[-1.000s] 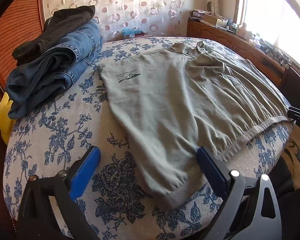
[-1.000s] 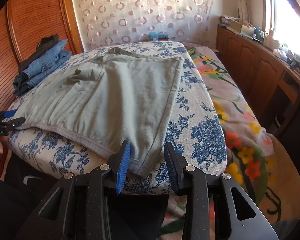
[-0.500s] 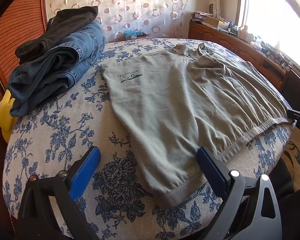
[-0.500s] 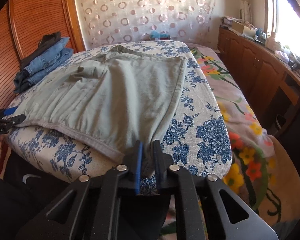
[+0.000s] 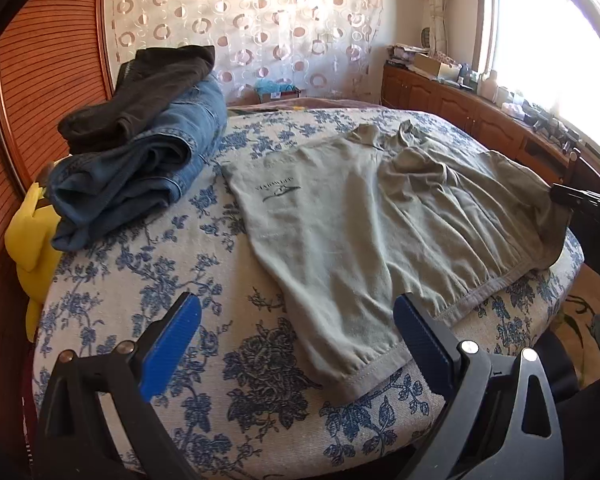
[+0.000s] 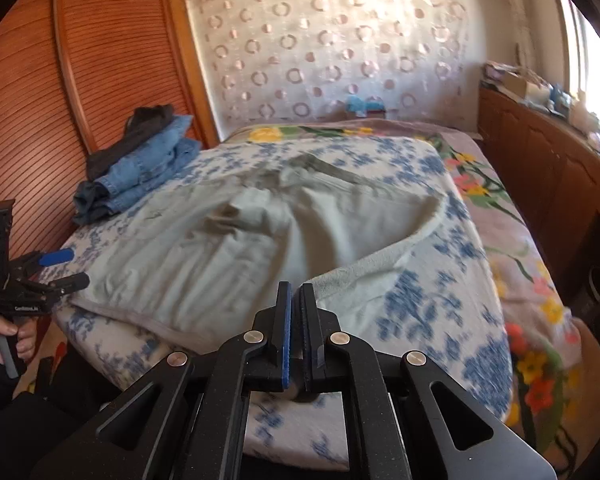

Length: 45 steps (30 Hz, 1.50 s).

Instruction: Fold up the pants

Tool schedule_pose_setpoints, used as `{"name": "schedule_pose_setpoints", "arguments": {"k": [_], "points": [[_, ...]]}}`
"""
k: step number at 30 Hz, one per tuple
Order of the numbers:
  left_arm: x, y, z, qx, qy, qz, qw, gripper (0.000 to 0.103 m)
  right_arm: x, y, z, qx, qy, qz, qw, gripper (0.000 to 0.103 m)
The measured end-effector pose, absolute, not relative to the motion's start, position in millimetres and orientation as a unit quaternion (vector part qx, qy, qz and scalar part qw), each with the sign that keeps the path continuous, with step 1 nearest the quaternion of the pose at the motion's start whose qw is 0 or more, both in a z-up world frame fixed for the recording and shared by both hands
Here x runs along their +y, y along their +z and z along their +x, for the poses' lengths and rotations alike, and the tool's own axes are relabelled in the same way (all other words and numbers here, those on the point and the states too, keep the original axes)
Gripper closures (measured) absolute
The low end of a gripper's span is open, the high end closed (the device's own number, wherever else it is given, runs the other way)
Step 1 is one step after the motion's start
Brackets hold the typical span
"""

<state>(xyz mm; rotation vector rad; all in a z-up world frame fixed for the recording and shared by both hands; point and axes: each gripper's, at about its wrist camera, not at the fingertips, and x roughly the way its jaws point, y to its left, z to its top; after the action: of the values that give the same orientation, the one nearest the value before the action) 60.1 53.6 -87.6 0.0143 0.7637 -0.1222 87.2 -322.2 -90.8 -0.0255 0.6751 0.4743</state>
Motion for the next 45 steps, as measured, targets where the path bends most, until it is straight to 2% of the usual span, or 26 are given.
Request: {"name": "schedule_pose_setpoints", "arguments": {"k": [18, 29, 32, 33, 36, 45], "points": [[100, -82, 49, 0.353, -0.016, -0.009, 0.935, 0.005, -177, -73, 95, 0.305, 0.382, -0.058, 0.870, 0.102], [121, -85, 45, 0.353, 0.005, -0.023, 0.935, 0.005, -119, -87, 91, 0.328, 0.430, -0.080, 0.837, 0.102], [118, -85, 44, 0.353, -0.001, -0.023, 0.935, 0.005, -113, -96, 93, 0.340, 0.423, -0.092, 0.835, 0.099], [116, -85, 44, 0.353, -0.003, -0.021, 0.935, 0.005, -116, -98, 94, 0.343, 0.424, -0.088, 0.834, 0.093], [108, -84, 46, 0.352, -0.012, -0.018, 0.936, 0.005, -125, -94, 95, 0.341, 0.420, -0.082, 0.837, 0.086], [75, -84, 63, 0.352, -0.052, -0.006, 0.935, 0.005, -184, -81, 111, 0.323, 0.353, -0.082, 0.874, 0.072]]}}
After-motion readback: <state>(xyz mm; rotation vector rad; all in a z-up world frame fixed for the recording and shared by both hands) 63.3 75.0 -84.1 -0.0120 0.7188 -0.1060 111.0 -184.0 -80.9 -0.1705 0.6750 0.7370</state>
